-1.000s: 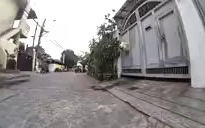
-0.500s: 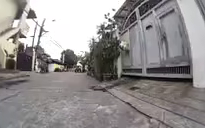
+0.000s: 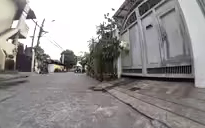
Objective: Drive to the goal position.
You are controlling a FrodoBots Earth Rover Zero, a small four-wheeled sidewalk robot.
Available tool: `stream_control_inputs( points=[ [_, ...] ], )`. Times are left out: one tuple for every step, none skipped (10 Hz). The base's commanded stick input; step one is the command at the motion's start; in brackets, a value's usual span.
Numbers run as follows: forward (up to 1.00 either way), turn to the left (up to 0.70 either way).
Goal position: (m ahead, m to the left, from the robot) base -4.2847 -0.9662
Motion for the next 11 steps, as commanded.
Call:
stream_control_inputs(
  points=[
    [0.14,0.00],
    [0.15,0.00],
    [0.15,0.00],
    [0.15,0.00],
    [0.15,0.00],
    [0.14,0.00],
    [0.14,0.00],
    [0.14,0.00],
    [0.14,0.00],
    [0.15,0.00],
    [1.00,0.00]
  ],
)
